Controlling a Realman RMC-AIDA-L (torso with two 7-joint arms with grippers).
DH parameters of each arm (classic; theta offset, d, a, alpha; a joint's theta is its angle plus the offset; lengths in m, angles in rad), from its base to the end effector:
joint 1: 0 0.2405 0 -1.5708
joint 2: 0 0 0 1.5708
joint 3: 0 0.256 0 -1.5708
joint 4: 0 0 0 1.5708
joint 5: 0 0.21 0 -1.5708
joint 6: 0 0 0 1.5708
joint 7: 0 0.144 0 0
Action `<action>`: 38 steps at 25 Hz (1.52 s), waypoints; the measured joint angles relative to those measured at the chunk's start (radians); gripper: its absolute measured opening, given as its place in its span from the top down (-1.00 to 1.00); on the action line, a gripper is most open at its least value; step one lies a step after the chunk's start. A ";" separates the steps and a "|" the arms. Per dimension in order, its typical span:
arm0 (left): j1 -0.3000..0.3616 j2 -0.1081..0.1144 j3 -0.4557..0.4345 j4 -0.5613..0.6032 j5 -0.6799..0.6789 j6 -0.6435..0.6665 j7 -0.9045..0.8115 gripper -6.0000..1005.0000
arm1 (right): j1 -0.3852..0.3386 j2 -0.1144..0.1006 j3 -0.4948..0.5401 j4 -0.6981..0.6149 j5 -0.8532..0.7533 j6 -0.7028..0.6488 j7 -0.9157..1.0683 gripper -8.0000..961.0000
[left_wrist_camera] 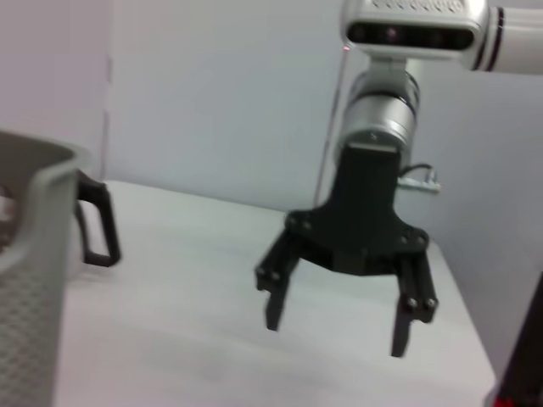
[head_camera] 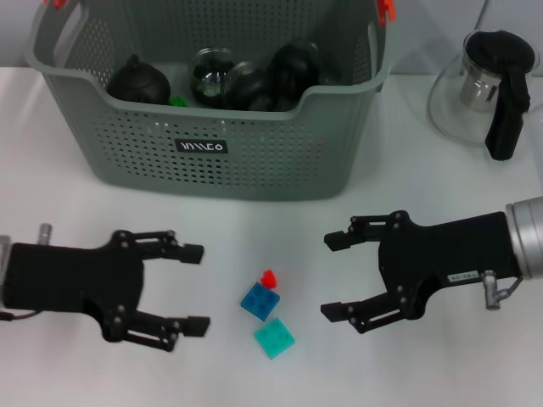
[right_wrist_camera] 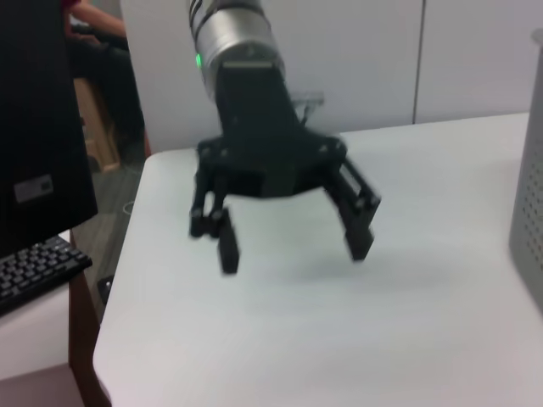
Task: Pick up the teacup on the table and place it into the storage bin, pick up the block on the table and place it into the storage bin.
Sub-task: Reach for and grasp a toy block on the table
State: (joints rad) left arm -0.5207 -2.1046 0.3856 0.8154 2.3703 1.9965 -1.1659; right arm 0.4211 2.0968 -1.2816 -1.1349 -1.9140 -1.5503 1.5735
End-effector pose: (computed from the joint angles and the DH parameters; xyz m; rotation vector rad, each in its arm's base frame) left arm -0.2721 0.2732 0.0293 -2.9801 -0.3251 -0.6786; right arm 0.1873 0.3075 -0.0250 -3.0703 0.1545 0.3841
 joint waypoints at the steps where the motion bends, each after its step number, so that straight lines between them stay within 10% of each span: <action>1: -0.002 -0.006 0.015 0.004 0.000 -0.001 -0.010 -0.79 | 0.001 0.000 0.011 0.000 -0.001 -0.006 0.007 -0.94; 8: -0.027 -0.052 0.204 0.141 0.007 -0.074 -0.176 -0.79 | 0.013 0.000 0.118 0.009 0.001 -0.011 0.028 -0.94; 23: -0.062 -0.068 0.715 0.480 0.129 -0.211 -0.711 -0.78 | 0.058 -0.001 0.190 0.056 -0.002 -0.013 0.062 -0.94; 38: -0.145 -0.063 0.943 0.392 0.272 -0.376 -0.514 -0.78 | 0.066 -0.003 0.248 0.089 -0.004 -0.016 0.059 -0.94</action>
State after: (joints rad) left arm -0.6659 -2.1673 1.3287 1.2071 2.6421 1.6202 -1.6799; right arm 0.4873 2.0939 -1.0340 -1.0458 -1.9182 -1.5665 1.6325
